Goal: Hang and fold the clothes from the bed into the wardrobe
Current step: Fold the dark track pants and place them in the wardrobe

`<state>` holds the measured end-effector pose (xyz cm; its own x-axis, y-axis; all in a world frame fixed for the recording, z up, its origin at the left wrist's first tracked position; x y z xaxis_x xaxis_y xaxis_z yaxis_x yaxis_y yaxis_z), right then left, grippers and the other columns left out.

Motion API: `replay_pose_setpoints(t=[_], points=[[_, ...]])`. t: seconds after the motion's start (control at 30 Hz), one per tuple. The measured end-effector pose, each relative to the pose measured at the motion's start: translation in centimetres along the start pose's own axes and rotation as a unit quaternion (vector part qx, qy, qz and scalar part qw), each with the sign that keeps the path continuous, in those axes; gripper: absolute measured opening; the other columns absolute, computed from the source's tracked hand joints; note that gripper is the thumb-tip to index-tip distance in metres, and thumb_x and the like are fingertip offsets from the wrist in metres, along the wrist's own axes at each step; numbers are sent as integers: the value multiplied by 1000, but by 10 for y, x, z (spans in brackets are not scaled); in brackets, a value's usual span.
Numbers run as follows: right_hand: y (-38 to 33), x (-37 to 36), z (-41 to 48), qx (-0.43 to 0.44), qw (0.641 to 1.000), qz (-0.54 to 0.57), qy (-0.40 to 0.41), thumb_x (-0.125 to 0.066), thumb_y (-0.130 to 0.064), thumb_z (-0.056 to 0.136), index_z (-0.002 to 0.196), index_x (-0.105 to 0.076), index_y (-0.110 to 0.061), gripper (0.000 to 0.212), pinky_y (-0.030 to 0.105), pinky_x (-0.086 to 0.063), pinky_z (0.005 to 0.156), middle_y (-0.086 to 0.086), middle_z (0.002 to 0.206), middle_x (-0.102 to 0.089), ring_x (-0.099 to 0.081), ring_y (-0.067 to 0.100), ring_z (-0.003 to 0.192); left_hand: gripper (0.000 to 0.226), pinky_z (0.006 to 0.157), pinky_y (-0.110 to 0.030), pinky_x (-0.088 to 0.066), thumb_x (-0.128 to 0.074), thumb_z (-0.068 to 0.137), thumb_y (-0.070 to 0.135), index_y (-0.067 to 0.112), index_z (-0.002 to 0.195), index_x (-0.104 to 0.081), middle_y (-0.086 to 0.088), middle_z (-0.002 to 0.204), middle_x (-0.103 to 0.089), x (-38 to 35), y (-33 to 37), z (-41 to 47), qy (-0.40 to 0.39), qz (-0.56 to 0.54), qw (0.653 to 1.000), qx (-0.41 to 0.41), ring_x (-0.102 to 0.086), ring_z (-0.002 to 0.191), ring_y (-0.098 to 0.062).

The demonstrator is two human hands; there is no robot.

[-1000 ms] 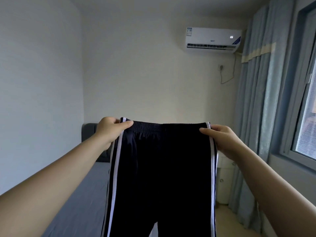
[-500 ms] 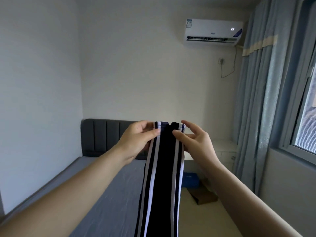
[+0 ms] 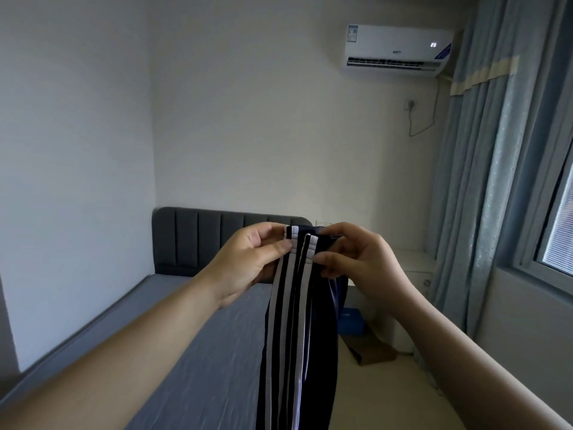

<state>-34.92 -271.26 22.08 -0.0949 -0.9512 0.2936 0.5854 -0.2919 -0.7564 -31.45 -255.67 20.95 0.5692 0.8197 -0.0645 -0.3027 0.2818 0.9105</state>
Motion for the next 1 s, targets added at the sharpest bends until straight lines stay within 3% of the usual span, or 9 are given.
replay_pose_setpoints(t=[0.07, 0.13, 0.2, 0.27, 0.47, 0.63, 0.7, 0.83, 1.0], points=[[-1, 5, 3, 30, 993, -105, 48, -80, -44, 65, 85, -66, -29, 29, 17, -47, 57, -2, 62, -61, -58, 6, 55, 22, 70, -26, -56, -55, 91, 8, 6, 111, -64, -14, 107, -71, 1, -2, -1, 2, 5, 1000, -1, -69, 92, -21], [-3, 4, 5, 56, 982, -173, 60, -82, -38, 69, 75, -62, -35, 21, 11, -40, 59, -8, 70, -55, -49, 2, 61, 22, 70, -26, -56, -55, 92, 7, 5, 112, -64, -13, 107, -71, 2, -5, -1, 5, 11, 1000, 2, -69, 93, -20], [-2, -1, 5, 60, 981, -178, 39, -79, -30, 75, 75, -60, -34, 20, 13, -43, 68, -6, 85, -58, -54, 5, 76, 23, 71, -26, -55, -55, 92, 8, 5, 113, -63, -13, 107, -71, 2, -8, -2, 12, 14, 1000, 9, -69, 93, -20], [-2, -2, 3, 59, 985, -159, 30, -76, -29, 79, 78, -61, -32, 15, 21, -46, 71, -3, 88, -64, -58, 15, 82, 22, 70, -25, -55, -58, 90, 10, 6, 111, -65, -12, 106, -71, 4, -12, -3, 26, 16, 999, 21, -70, 91, -18], [-14, -4, 9, 94, 982, -152, 56, -74, -30, 82, 77, -60, -28, 14, 14, -40, 62, -15, 72, -60, -53, 1, 69, 19, 77, -30, -58, -58, 91, 12, 8, 107, -67, -8, 98, -72, 3, -13, -2, 32, 17, 999, 29, -69, 87, -18], [-8, -11, 10, 90, 984, -142, 51, -73, -27, 83, 77, -62, -23, 13, 10, -40, 58, -11, 70, -60, -52, -2, 63, 28, 82, -36, -53, -50, 96, 20, 4, 112, -66, -13, 100, -68, -1, -17, -10, -1, -44, 998, 52, -65, 91, -24], [-10, -15, 11, 94, 984, -145, 43, -73, -29, 84, 78, -63, -24, 12, 11, -41, 58, -10, 72, -61, -53, -1, 64, 26, 88, -35, -54, -59, 91, 17, 7, 114, -66, -14, 107, -69, 2, -10, -12, -12, 18, 1000, 17, -66, 100, -26], [-16, -20, 12, 106, 982, -150, 34, -66, -33, 87, 78, -63, -30, 10, 10, -40, 58, -12, 72, -62, -54, -2, 64, 28, 83, -26, -55, -64, 86, 3, 10, 113, -67, -11, 109, -70, 6, -3, -12, -16, 77, 997, -26, -67, 104, -23], [2, -5, 2, 72, 950, -302, -40, -61, -54, 84, 83, -62, -34, 20, 22, -45, 72, -12, 83, -62, -56, 3, 83, 28, 81, -23, -54, -60, 79, 2, 17, 99, -73, -3, 97, -72, 37, 6, -13, 38, 99, 993, -53, -66, 91, -14]])
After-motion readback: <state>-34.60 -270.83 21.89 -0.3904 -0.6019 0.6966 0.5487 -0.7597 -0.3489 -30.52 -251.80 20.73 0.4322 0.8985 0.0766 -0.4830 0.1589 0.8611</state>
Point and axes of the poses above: each hand's wrist, its own z-axis towards the middle knuckle, its own x-axis out of the back of the hand, y = z × x, the point moved 8 cm from there along z, towards the middle knuckle
